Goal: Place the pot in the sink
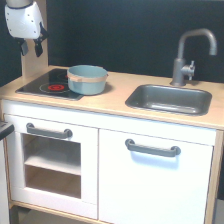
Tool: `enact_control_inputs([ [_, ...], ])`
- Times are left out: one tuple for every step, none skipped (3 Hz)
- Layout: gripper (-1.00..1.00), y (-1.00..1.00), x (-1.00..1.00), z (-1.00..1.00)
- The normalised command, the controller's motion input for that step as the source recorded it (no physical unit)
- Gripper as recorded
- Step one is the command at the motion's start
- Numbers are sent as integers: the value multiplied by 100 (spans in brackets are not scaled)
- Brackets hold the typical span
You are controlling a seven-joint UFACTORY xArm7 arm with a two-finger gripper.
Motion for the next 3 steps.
enact_control_inputs([
  [100,-3,100,-100],
  [42,5,59,-100],
  [96,29,33,-100],
])
